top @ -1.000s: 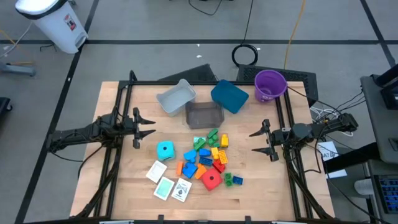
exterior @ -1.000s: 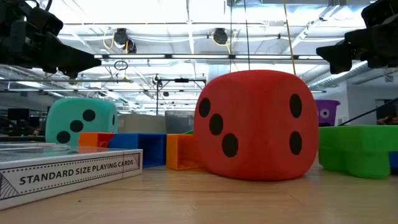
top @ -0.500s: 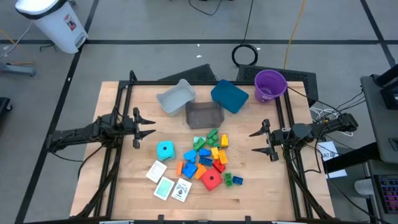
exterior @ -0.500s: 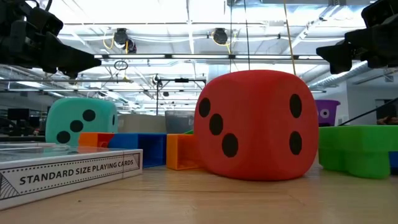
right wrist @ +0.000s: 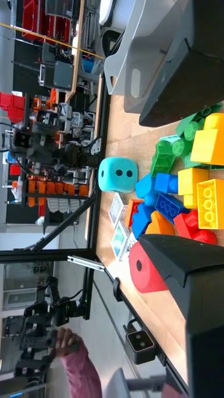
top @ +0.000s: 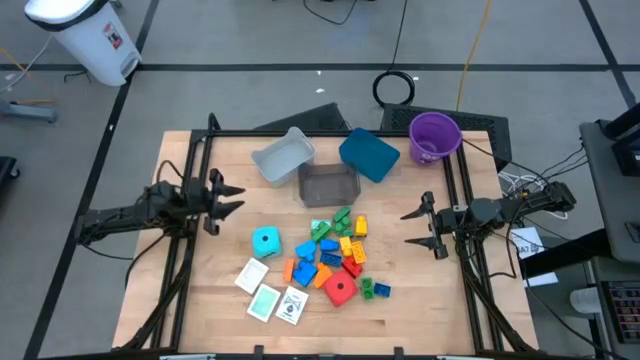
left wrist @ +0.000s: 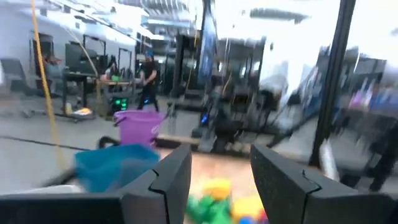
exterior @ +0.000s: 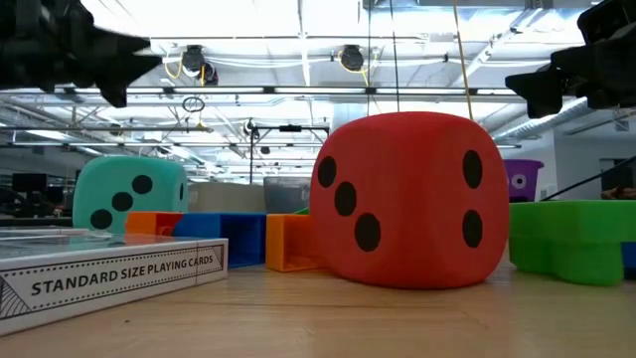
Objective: Pick & Place Toys
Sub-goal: Put the blue die into the gray bin
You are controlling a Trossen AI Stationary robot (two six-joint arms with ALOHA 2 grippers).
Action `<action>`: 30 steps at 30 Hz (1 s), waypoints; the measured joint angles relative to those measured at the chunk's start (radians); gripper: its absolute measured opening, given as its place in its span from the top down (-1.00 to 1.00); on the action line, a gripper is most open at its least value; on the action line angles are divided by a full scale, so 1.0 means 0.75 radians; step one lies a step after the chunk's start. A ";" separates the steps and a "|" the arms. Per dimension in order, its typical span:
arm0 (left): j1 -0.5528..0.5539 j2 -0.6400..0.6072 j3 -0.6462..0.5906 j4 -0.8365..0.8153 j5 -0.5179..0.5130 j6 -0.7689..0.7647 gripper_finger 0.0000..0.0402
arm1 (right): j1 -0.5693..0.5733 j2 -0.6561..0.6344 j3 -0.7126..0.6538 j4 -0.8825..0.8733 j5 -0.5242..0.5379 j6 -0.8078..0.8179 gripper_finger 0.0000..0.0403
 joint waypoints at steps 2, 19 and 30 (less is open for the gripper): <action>-0.001 0.000 0.000 0.024 -0.002 -0.165 0.14 | 0.000 0.000 0.000 0.000 0.000 0.000 -0.33; 0.001 0.014 0.000 0.011 -0.092 -0.578 0.13 | 0.000 0.000 0.000 0.000 0.000 0.000 -0.33; -0.037 0.366 0.000 0.172 -0.097 -0.712 -0.34 | 0.000 0.000 0.000 0.000 0.000 0.000 -0.33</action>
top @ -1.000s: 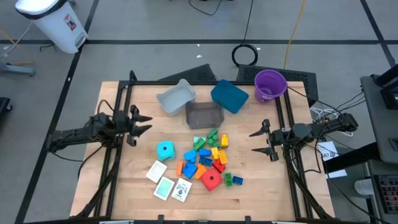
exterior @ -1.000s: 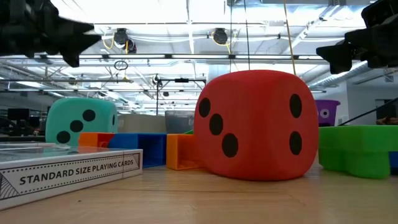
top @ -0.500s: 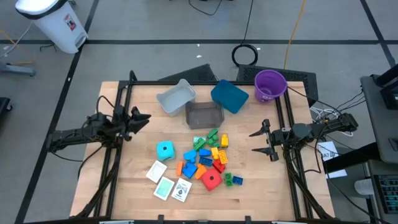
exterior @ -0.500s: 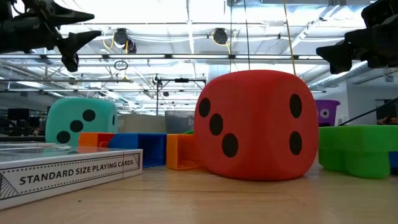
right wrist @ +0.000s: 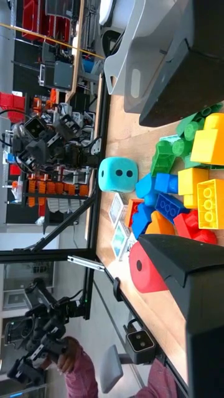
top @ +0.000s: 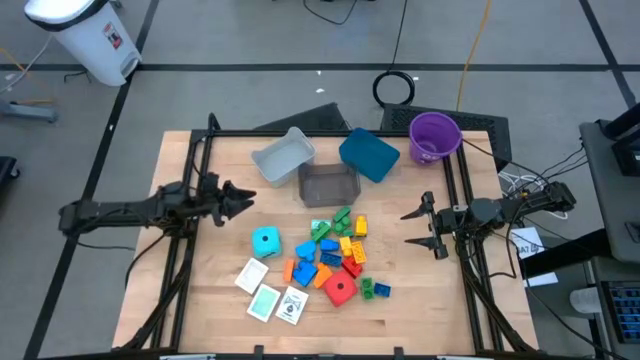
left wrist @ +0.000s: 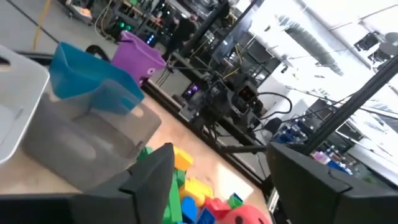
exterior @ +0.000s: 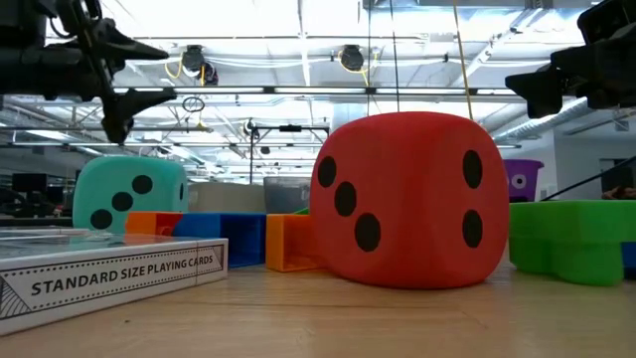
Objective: Pick & Place Toys
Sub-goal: Put the blue die into the gray bin
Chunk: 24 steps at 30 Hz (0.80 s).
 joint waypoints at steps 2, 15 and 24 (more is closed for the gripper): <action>0.008 0.067 0.005 0.039 0.015 0.016 -0.42 | 0.000 0.000 0.000 0.000 0.000 0.000 -0.33; -0.226 0.556 0.681 -0.829 0.299 0.297 -0.59 | 0.000 0.000 0.000 0.000 0.000 0.000 -0.33; -0.719 1.110 1.117 -1.223 -0.267 0.575 -0.59 | -0.001 0.000 0.000 0.000 0.000 0.000 -0.33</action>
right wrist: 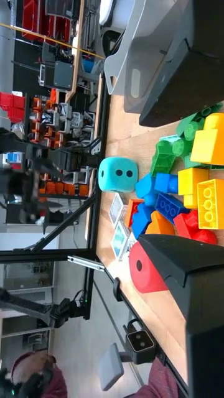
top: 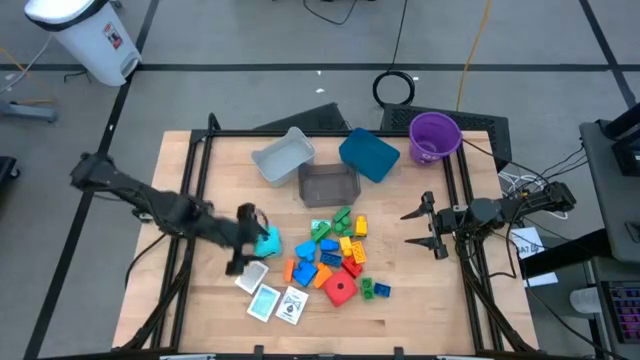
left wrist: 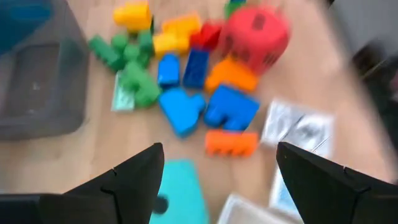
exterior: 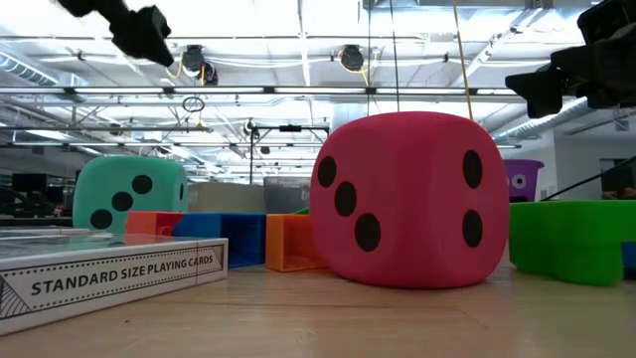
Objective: Pick & Place Toys
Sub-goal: Put the blue die into the gray bin
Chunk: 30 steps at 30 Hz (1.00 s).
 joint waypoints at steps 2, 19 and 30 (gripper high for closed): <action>-0.072 0.113 0.048 -0.109 -0.136 -0.010 -0.59 | 0.000 0.000 0.000 0.000 0.000 0.000 -0.33; -0.125 0.712 0.109 -0.351 -0.463 -0.293 -0.59 | 0.000 0.000 0.000 0.000 0.000 0.000 -0.33; -0.056 0.716 0.105 -0.350 -0.424 -0.387 -0.09 | 0.000 0.001 0.000 0.000 0.000 0.000 -0.33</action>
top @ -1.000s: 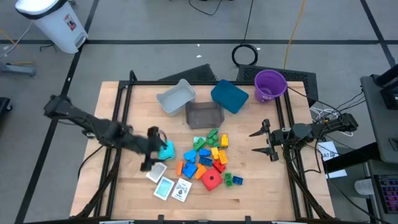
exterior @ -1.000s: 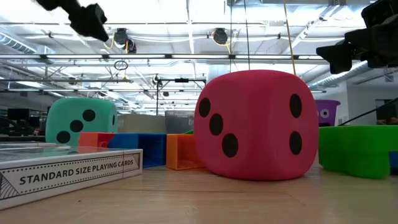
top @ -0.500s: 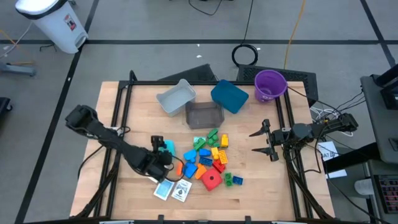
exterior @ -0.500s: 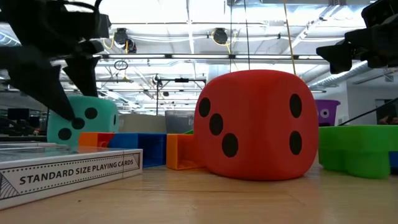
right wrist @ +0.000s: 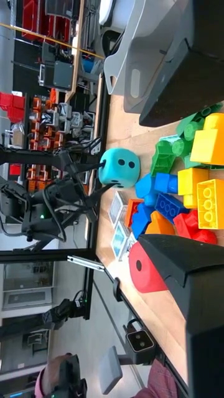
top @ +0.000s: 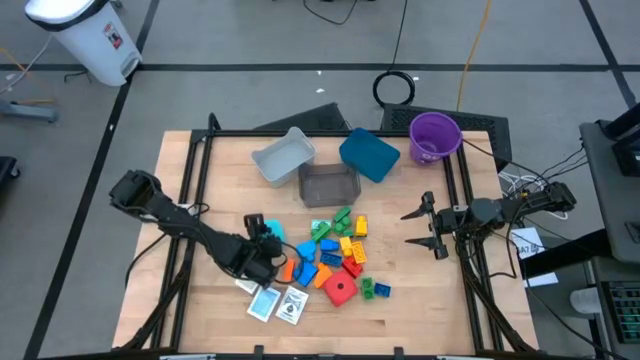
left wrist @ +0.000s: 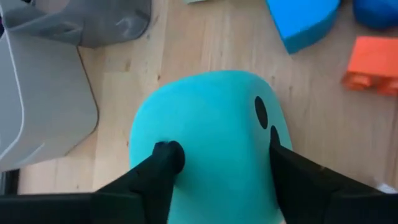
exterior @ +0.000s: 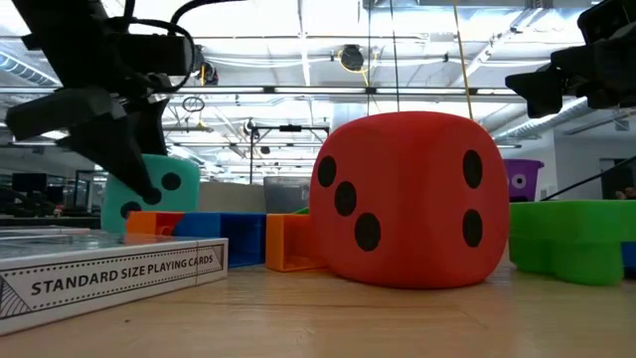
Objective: Pick & Place Toys
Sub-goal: Put the blue die into the gray bin
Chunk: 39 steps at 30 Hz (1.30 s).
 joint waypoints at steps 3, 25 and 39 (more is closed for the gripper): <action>0.023 -0.001 0.000 0.001 0.044 -0.015 -0.07 | 0.000 0.000 0.000 0.000 0.000 0.000 -0.33; 0.096 -0.165 0.479 -0.553 -0.436 0.049 0.11 | 0.000 0.000 0.000 0.001 0.000 0.000 -0.33; 0.656 -0.313 0.486 -0.442 -0.633 0.333 0.24 | 0.000 0.000 0.000 0.001 0.000 0.000 -0.33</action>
